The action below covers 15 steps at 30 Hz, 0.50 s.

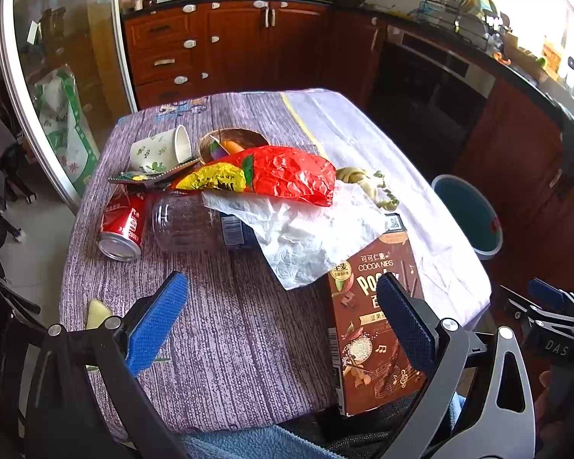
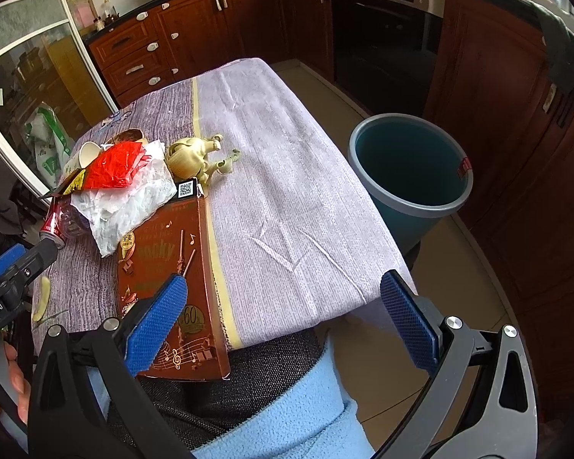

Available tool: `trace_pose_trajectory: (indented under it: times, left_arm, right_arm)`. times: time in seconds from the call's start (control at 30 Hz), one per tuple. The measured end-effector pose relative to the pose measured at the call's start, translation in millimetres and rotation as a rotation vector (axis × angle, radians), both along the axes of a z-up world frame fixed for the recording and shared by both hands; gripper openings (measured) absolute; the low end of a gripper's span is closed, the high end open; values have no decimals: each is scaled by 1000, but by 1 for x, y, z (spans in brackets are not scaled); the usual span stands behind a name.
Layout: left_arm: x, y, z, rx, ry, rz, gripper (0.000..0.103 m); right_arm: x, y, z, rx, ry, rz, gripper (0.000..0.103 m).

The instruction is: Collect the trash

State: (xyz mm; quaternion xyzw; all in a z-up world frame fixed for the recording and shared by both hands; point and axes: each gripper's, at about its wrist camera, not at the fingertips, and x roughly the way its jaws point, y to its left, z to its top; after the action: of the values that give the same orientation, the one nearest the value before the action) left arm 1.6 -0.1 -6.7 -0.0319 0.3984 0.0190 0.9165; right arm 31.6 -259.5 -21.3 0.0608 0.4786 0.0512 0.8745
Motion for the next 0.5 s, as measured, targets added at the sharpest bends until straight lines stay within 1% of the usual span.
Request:
trace_pose_trajectory:
  times: [0.13,0.2,0.33,0.4,0.43,0.47,0.5]
  left_arm:
    - [1,4,-1,29,-15,4,99]
    - [2,5,-4,59,-18,1,99]
    - [7,2,-17,78,36,-29,99]
    - [10,0,-25,73,76,-50,99]
    - [12,-1,-29,51,79,-62,99]
    - [14,-4,-34,49,97,-77,99]
    - [16,-6,-38,28,89,-87,99]
  right_arm:
    - [0,4,0,-6,-8,33,97]
    - [1,8,0,-12,-14,60,97]
    - [4,21,-3,-23,-26,137,97]
    - [7,27,-8,-10,-6,180,97]
    - [9,30,-11,0,6,200,97]
    - [11,34,-15,17,20,221,97]
    - [12,37,-20,30,35,238,97]
